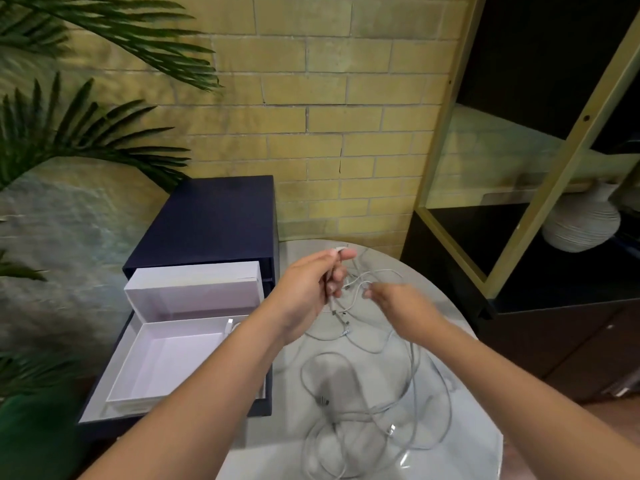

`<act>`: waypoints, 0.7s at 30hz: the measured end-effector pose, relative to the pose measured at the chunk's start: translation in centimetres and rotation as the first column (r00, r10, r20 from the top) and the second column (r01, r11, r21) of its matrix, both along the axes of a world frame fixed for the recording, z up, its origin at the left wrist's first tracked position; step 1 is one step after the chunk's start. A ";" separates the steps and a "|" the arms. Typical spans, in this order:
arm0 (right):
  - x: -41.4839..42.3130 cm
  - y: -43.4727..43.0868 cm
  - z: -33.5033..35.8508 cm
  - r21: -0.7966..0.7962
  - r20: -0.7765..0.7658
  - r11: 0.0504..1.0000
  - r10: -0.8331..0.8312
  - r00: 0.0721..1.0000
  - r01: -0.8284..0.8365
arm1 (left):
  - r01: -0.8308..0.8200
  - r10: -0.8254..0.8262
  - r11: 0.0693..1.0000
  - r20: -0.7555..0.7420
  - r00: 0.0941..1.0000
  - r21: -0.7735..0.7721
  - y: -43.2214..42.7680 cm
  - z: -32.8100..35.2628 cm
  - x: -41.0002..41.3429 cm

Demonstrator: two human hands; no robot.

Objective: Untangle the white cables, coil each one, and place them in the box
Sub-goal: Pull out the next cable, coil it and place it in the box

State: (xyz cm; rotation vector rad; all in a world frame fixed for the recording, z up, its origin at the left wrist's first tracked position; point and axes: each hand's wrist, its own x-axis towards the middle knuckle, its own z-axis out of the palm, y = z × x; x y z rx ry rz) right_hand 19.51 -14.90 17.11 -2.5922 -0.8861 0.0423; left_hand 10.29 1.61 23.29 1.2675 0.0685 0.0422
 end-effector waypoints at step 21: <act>-2.8 -0.3 9.4 -0.288 0.043 0.941 0.200 0.979 -0.179 | -0.010 -0.022 0.458 0.022 1.000 0.889 1.8 -4.6 0.8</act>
